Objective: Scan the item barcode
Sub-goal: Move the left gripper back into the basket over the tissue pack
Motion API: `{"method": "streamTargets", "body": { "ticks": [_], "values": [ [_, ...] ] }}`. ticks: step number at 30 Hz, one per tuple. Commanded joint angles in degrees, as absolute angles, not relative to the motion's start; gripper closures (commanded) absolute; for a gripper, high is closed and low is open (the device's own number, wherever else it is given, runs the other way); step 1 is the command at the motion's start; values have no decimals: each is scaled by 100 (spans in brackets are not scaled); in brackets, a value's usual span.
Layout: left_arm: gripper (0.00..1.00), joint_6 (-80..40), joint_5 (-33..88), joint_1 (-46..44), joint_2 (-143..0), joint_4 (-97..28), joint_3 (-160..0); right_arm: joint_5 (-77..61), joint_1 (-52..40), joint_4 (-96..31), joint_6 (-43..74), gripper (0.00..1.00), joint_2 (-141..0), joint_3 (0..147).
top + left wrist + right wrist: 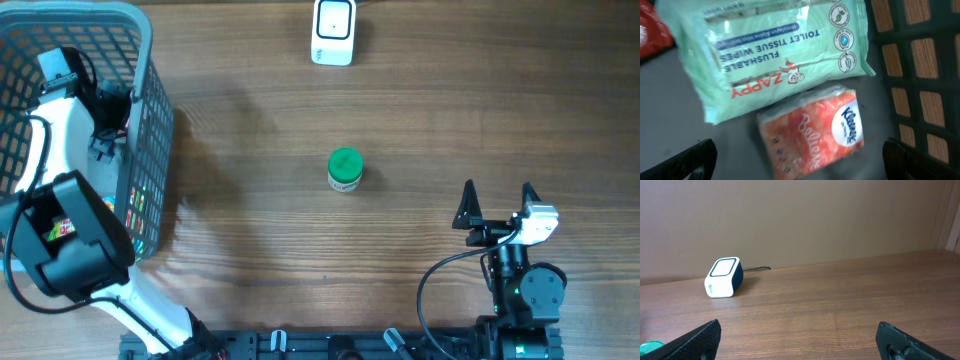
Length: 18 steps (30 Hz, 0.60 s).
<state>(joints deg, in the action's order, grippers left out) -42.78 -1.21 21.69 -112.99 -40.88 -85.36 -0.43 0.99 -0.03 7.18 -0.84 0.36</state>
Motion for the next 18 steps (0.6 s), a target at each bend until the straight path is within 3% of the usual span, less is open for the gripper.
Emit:
{"method": "streamTargets", "body": {
  "ticks": [1, 12, 14, 18],
  "values": [
    [0, -4591, 45, 2080, -11546, -3922, -8552, -132, 71, 19, 635, 0, -54, 30],
    [2, -4591, -292, 1881, -12175, -3647, -8552, -132, 71, 16, 639, 0, -54, 30],
    [9, -4589, -401, 1909, -12204, -3682, -8552, -132, 71, 16, 637, 0, -54, 30],
    [36, -4587, -399, 2014, -12204, -3710, -8552, -132, 71, 16, 637, 0, -54, 30]
  ]
}}
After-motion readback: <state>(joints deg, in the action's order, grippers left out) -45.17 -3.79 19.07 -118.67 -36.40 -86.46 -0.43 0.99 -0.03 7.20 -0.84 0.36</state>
